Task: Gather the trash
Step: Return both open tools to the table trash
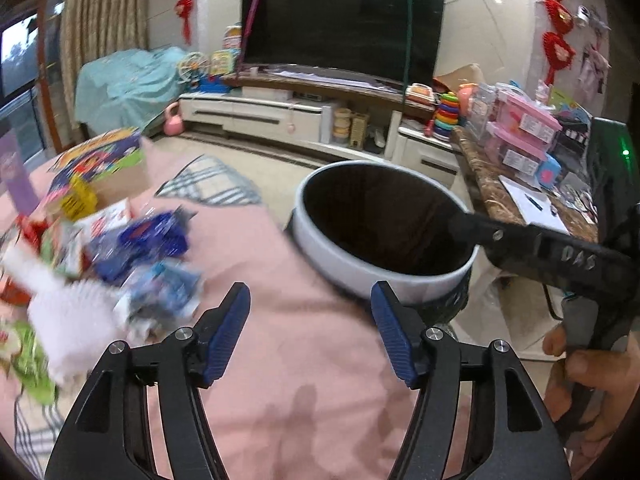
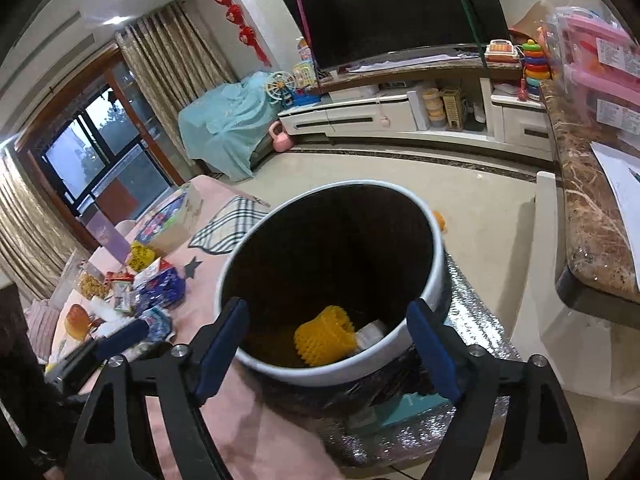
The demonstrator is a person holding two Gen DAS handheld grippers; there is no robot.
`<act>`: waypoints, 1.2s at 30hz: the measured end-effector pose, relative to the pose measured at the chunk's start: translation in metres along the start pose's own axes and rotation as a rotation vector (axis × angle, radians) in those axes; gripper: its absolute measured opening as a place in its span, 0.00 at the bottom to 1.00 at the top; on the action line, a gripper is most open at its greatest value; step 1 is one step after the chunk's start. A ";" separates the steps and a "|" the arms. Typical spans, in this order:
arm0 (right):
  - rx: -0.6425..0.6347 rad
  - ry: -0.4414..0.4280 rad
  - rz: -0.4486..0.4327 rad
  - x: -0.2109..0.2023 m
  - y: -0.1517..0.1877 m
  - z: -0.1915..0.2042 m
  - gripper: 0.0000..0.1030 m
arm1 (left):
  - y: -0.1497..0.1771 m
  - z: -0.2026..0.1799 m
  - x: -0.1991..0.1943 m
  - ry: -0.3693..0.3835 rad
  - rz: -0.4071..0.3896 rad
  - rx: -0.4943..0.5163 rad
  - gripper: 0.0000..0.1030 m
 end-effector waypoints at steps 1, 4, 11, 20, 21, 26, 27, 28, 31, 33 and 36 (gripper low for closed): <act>-0.002 -0.007 -0.005 -0.002 0.002 0.005 0.84 | 0.004 0.007 -0.004 -0.007 0.001 -0.014 0.62; -0.006 -0.029 -0.010 -0.003 0.005 0.019 0.88 | 0.012 0.024 -0.014 -0.024 -0.002 -0.048 0.62; -0.023 -0.101 -0.006 -0.002 0.022 0.060 0.88 | 0.035 0.075 -0.036 -0.079 -0.005 -0.141 0.62; -0.078 -0.171 0.042 0.013 0.047 0.112 0.89 | 0.060 0.129 -0.061 -0.145 -0.012 -0.232 0.63; -0.084 -0.179 0.046 0.015 0.049 0.117 0.89 | 0.061 0.133 -0.063 -0.148 -0.012 -0.242 0.63; -0.106 -0.199 0.064 0.021 0.056 0.136 0.89 | 0.068 0.154 -0.072 -0.173 -0.018 -0.284 0.63; -0.108 -0.203 0.066 0.021 0.057 0.138 0.89 | 0.069 0.157 -0.073 -0.176 -0.020 -0.291 0.63; -0.110 -0.205 0.067 0.022 0.058 0.141 0.89 | 0.070 0.161 -0.075 -0.178 -0.021 -0.298 0.63; -0.116 -0.212 0.079 0.027 0.060 0.148 0.89 | 0.070 0.170 -0.078 -0.187 -0.023 -0.318 0.63; -0.121 -0.215 0.083 0.030 0.061 0.153 0.89 | 0.069 0.177 -0.079 -0.189 -0.025 -0.330 0.63; -0.126 -0.221 0.087 0.034 0.061 0.159 0.89 | 0.069 0.186 -0.080 -0.194 -0.028 -0.346 0.63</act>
Point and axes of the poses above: each gripper's, at about its wrist camera, not at the fingertips, and x roughly the way its jaws point, z to its left, y to its underside, the point moved 9 cm from there along x, roughly the way its jaws point, and after that the axes turned 10 degrees about -x, right-handed, at the moved point
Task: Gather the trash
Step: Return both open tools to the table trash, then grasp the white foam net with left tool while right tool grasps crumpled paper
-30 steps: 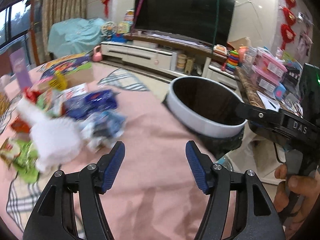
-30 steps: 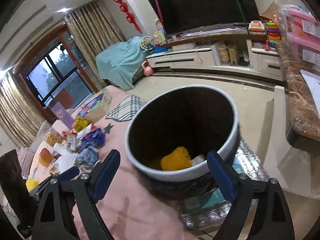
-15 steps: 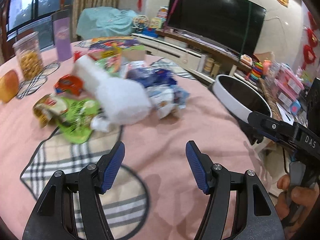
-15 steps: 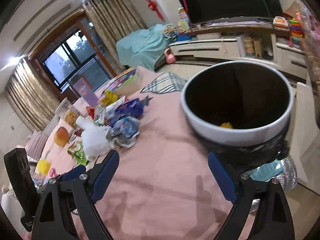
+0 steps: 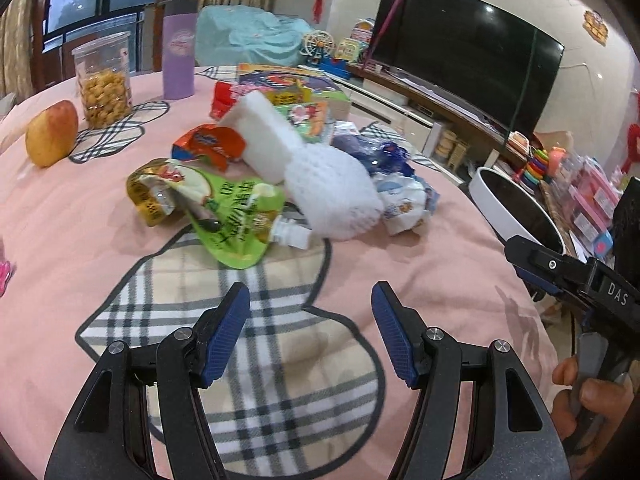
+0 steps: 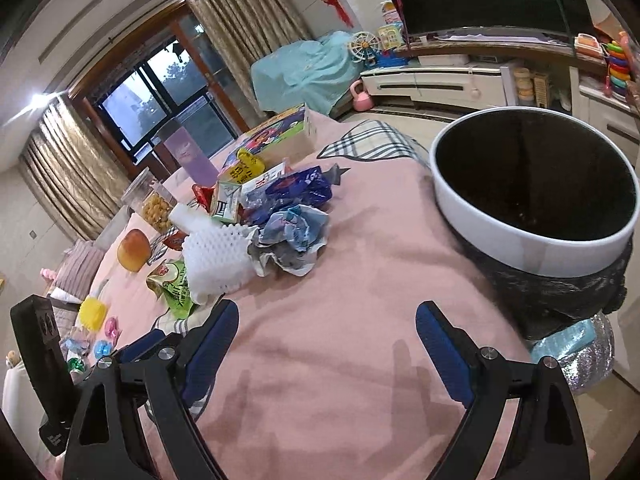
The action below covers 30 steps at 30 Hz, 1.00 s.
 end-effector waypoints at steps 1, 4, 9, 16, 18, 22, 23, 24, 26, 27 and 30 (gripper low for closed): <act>-0.001 -0.004 0.002 0.003 0.000 0.003 0.89 | -0.001 0.001 0.000 0.000 0.000 -0.003 0.63; -0.007 -0.013 0.006 0.009 -0.003 0.007 0.89 | -0.005 0.005 0.003 -0.001 0.002 -0.011 0.63; -0.005 -0.027 0.011 0.021 -0.009 0.009 0.89 | -0.016 0.004 0.008 0.006 -0.001 -0.009 0.63; -0.005 -0.043 0.018 0.040 -0.025 0.007 0.88 | -0.038 -0.002 0.022 0.026 0.005 -0.013 0.63; -0.008 -0.047 0.020 0.047 -0.031 0.007 0.88 | -0.043 -0.005 0.029 0.030 0.015 -0.011 0.63; -0.015 -0.072 0.035 0.063 -0.041 0.009 0.79 | -0.048 -0.012 0.047 0.024 0.036 0.019 0.62; -0.019 -0.074 0.043 0.068 -0.042 0.009 0.77 | -0.048 -0.013 0.051 0.024 0.044 0.026 0.61; -0.025 -0.076 0.057 0.075 -0.043 0.010 0.73 | -0.047 -0.015 0.056 0.025 0.054 0.033 0.52; -0.027 -0.087 0.081 0.085 -0.040 0.012 0.63 | -0.044 -0.016 0.062 0.028 0.077 0.041 0.36; -0.028 -0.096 0.094 0.089 -0.038 0.013 0.51 | -0.043 -0.015 0.064 0.026 0.081 0.038 0.33; -0.042 -0.088 0.122 0.096 -0.032 0.013 0.16 | -0.043 -0.012 0.062 0.051 0.084 0.020 0.23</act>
Point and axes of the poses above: each gripper's, at about its wrist camera, not at the fingertips, and x roughly the way its jaws point, z to its left, y to its underside, the point moved 9 cm from there along x, roughly the way its jaws point, and after that the axes turned 10 degrees about -x, right-handed, at the moved point
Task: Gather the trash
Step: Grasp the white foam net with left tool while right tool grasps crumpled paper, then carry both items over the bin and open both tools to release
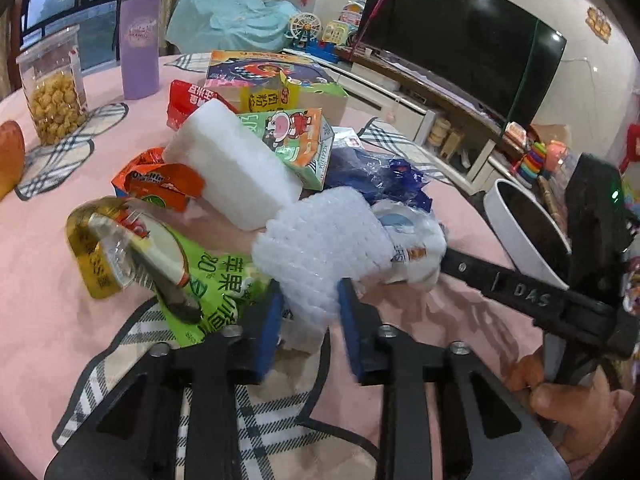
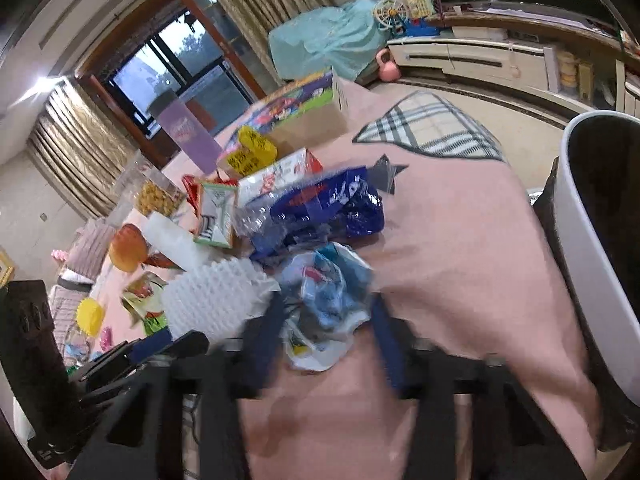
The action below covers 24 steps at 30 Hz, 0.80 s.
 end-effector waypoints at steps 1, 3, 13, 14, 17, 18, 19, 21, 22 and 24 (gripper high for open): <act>0.004 -0.007 0.002 0.000 0.002 0.000 0.12 | 0.000 0.000 -0.002 0.004 -0.004 -0.001 0.22; 0.008 -0.010 -0.010 -0.005 0.005 -0.001 0.10 | 0.000 0.000 -0.006 0.008 -0.015 0.007 0.21; 0.011 0.006 -0.066 -0.038 0.011 -0.004 0.08 | 0.005 -0.015 -0.029 0.047 -0.050 0.024 0.20; 0.015 0.008 -0.072 -0.042 0.012 -0.006 0.08 | 0.006 -0.017 -0.029 0.051 -0.050 0.027 0.20; 0.031 0.024 -0.089 -0.057 0.016 -0.016 0.08 | 0.011 -0.028 -0.032 0.069 -0.047 0.038 0.20; 0.035 0.030 -0.093 -0.061 0.016 -0.018 0.08 | 0.012 -0.033 -0.033 0.077 -0.047 0.043 0.20; 0.040 0.038 -0.097 -0.065 0.017 -0.021 0.08 | 0.013 -0.037 -0.033 0.084 -0.046 0.048 0.20; 0.057 0.053 -0.110 -0.076 0.019 -0.029 0.08 | 0.015 -0.046 -0.033 0.100 -0.042 0.063 0.20; 0.061 0.057 -0.115 -0.080 0.020 -0.031 0.08 | 0.017 -0.052 -0.033 0.108 -0.038 0.069 0.20; 0.068 0.072 -0.128 -0.091 0.022 -0.038 0.08 | 0.021 -0.064 -0.032 0.127 -0.028 0.082 0.20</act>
Point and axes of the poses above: each gripper's, at about its wrist camera, not at the fingertips, and x roughly the way its jaws point, z to its left, y to its underside, the point moved 9 cm from there along x, roughly the way its jaws point, and after that the axes turned 10 degrees about -x, right-handed, at the moved point
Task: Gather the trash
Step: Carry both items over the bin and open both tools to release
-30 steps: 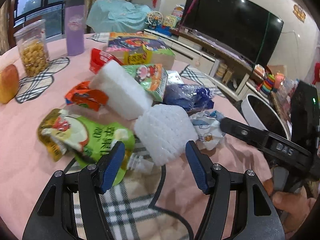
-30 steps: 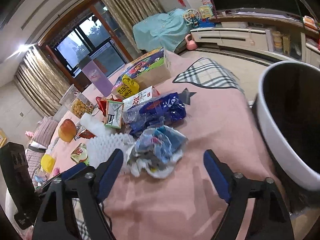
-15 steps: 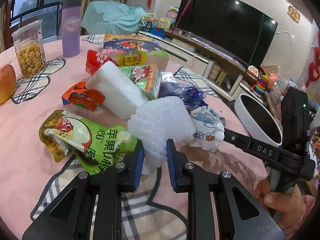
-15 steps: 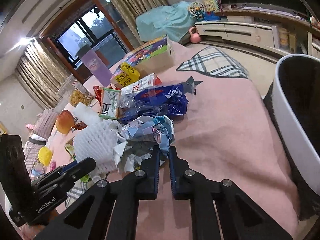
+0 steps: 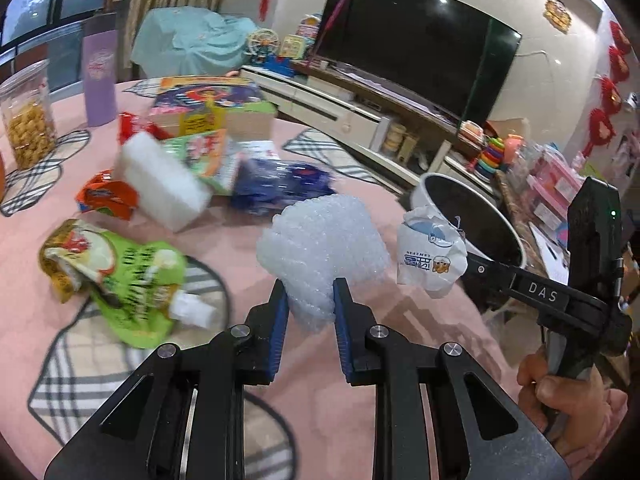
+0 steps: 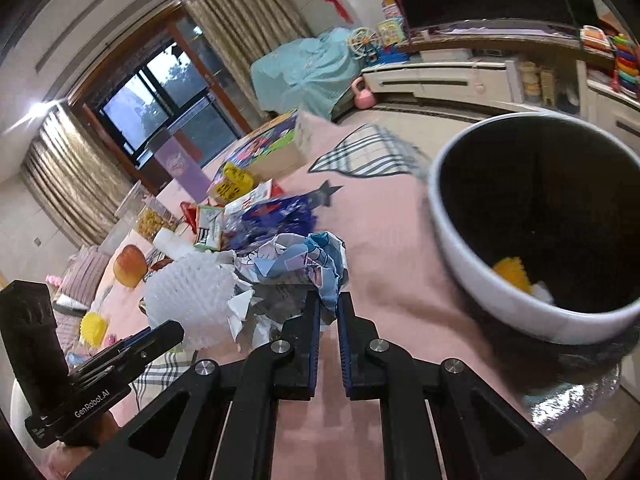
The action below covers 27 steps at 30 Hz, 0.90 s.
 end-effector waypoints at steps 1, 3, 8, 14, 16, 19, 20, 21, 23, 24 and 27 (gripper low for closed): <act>0.003 0.004 -0.003 -0.003 -0.002 -0.002 0.08 | 0.002 -0.005 0.000 0.006 0.003 0.006 0.20; 0.012 0.018 -0.015 -0.011 -0.003 -0.010 0.08 | 0.004 -0.019 0.002 0.021 0.009 0.025 0.20; 0.036 0.053 -0.043 -0.032 -0.002 -0.031 0.08 | 0.007 -0.048 0.007 0.054 0.022 0.062 0.20; 0.063 0.095 -0.079 -0.053 -0.006 -0.054 0.08 | 0.004 -0.078 0.012 0.083 0.027 0.102 0.20; 0.070 0.112 -0.089 -0.060 -0.007 -0.063 0.08 | 0.004 -0.087 0.015 0.092 0.031 0.115 0.20; 0.085 0.134 -0.100 -0.067 -0.009 -0.076 0.08 | 0.003 -0.101 0.020 0.099 0.039 0.134 0.20; 0.088 0.139 -0.102 -0.069 -0.009 -0.080 0.08 | 0.003 -0.105 0.022 0.101 0.041 0.140 0.20; 0.094 0.147 -0.103 -0.071 -0.010 -0.085 0.08 | 0.003 -0.109 0.023 0.103 0.044 0.146 0.20; 0.101 0.158 -0.106 -0.074 -0.010 -0.093 0.08 | 0.003 -0.116 0.027 0.106 0.049 0.155 0.20; 0.103 0.164 -0.106 -0.075 -0.010 -0.096 0.08 | 0.003 -0.120 0.028 0.107 0.052 0.159 0.20; 0.111 0.179 -0.108 -0.079 -0.010 -0.106 0.08 | 0.001 -0.129 0.033 0.110 0.056 0.176 0.20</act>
Point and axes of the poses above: each gripper's, at about its wrist camera, not at the fingertips, and x roughly the way its jaws point, z to its left, y to its underside, the point moved 9 cm from there along x, roughly the way its jaws point, and after that the axes turned 10 degrees about -x, right-handed, at the moved point
